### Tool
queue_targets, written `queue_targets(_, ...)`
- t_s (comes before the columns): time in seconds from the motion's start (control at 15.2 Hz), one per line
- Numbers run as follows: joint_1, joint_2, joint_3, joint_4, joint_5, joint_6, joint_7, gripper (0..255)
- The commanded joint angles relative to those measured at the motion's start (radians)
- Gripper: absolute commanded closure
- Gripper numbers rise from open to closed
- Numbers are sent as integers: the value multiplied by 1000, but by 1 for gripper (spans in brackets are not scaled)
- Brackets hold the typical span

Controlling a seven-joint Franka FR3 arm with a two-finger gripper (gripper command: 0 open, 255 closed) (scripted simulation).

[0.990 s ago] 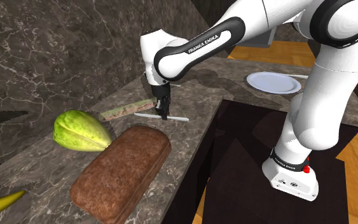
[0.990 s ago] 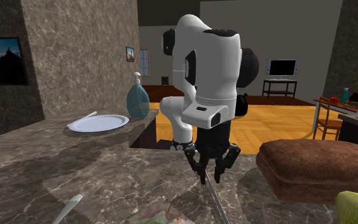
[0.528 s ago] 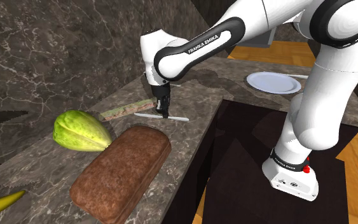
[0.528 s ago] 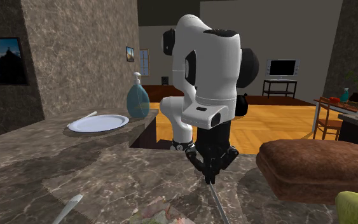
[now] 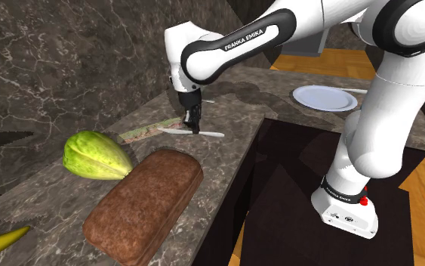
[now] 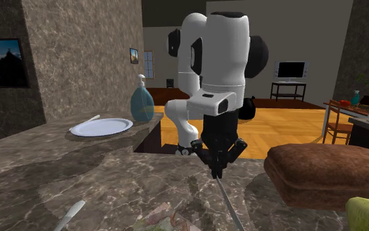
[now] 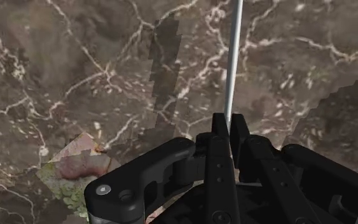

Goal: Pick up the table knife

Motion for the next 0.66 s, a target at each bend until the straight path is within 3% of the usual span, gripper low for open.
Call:
queue_targets(0.0,0,-6,0,20,1,-26,0,255)
queue_targets(0.59,0,-21,0,99,3,-120,-1,255)
